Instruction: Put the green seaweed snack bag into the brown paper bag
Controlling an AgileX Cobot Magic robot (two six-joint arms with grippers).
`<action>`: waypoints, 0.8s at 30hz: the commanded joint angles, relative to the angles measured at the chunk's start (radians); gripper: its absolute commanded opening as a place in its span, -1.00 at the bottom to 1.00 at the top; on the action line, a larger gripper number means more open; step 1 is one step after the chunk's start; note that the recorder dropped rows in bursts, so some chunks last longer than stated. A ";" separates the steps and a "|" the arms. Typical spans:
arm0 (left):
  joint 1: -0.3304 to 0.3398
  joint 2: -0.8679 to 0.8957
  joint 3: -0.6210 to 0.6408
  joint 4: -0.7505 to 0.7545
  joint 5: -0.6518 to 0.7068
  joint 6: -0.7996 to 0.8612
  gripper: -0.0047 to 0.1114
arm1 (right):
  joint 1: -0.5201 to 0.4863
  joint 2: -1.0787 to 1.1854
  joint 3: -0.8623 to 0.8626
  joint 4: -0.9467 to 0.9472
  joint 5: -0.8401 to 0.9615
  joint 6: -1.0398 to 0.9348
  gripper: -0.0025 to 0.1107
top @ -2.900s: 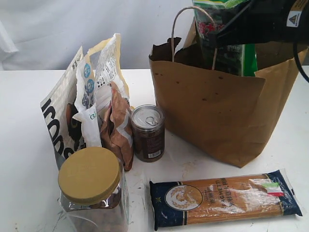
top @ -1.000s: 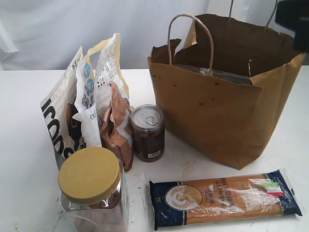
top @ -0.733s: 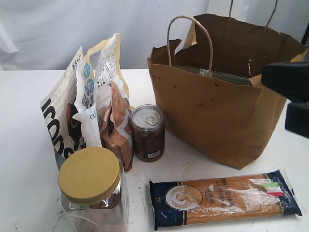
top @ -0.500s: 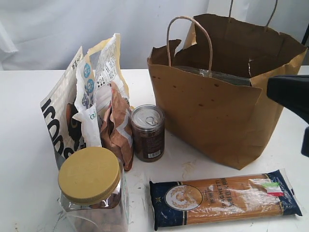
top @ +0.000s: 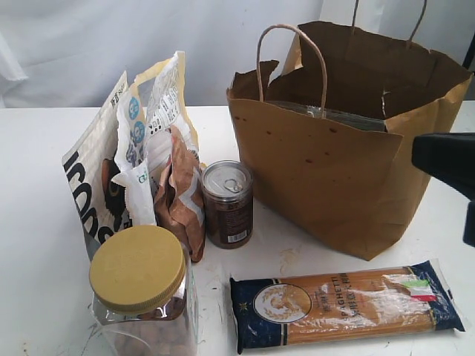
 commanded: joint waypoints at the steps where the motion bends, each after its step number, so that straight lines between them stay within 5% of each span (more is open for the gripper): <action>1: -0.005 -0.004 0.005 0.002 -0.009 -0.001 -0.92 | 0.006 -0.005 0.007 -0.065 0.005 0.003 -0.96; 5: -0.005 -0.004 0.005 0.002 -0.009 -0.001 -0.92 | -0.030 -0.016 0.007 -0.100 0.007 0.003 -0.96; 16: -0.005 -0.004 0.005 0.002 -0.009 -0.001 -0.92 | -0.445 -0.137 0.009 -0.100 0.074 0.003 -0.96; 24: -0.005 -0.004 0.005 0.002 -0.009 -0.001 -0.92 | -0.642 -0.298 0.133 -0.122 0.073 -0.015 -0.96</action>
